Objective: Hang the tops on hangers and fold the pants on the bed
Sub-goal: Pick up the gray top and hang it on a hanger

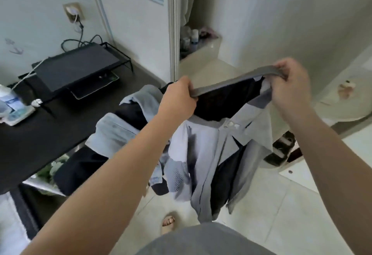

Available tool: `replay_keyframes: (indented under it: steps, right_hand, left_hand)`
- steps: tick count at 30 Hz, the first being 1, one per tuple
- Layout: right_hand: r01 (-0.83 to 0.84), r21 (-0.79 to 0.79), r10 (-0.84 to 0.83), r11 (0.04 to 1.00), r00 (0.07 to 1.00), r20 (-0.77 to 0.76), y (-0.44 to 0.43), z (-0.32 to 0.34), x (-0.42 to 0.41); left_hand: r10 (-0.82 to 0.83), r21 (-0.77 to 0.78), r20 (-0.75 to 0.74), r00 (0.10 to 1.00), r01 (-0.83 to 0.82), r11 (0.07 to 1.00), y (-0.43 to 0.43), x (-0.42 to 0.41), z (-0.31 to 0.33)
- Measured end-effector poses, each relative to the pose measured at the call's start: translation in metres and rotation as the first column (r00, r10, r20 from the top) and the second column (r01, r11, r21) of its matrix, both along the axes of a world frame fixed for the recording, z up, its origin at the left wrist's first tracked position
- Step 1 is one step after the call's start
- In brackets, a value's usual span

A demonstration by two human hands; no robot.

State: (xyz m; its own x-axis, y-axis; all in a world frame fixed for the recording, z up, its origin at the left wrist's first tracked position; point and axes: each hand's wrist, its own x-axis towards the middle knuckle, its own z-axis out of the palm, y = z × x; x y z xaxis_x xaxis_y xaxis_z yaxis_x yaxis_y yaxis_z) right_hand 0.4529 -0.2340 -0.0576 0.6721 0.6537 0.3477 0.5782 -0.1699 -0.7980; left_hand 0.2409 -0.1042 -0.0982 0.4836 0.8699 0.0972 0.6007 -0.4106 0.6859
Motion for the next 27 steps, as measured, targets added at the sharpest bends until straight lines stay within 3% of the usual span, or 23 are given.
replay_keyframes:
  steps: [4,6,10,15,20,27]
  right_hand:
    - [0.069,0.103,-0.062,0.992,0.996,-0.069,0.029,0.035,0.003]
    - [0.103,0.134,-0.094,0.986,0.993,-0.075,0.044,0.054,0.007]
    - [0.18,0.24,-0.173,0.954,0.984,-0.047,0.077,0.101,0.033]
    - [0.206,0.401,-0.242,0.893,0.97,0.04,0.126,0.174,0.079]
    - [0.177,0.544,-0.265,0.82,0.96,0.086,0.175,0.257,0.122]
    - [0.22,0.711,-0.363,0.668,0.93,0.053,0.241,0.366,0.198]
  left_hand:
    - [-0.111,0.052,-0.235,0.966,0.126,0.991,0.052,0.024,0.016]
    - [-0.16,0.019,-0.229,0.96,0.169,0.985,0.071,0.038,0.029]
    - [-0.191,-0.118,0.131,0.973,0.206,0.971,0.103,0.078,0.072]
    - [-0.179,0.036,0.406,0.896,0.181,0.983,0.15,0.147,0.16]
    - [-0.217,0.11,0.587,0.78,0.189,0.976,0.2,0.222,0.256]
    - [-0.235,0.224,0.677,0.697,0.109,0.969,0.249,0.317,0.379]
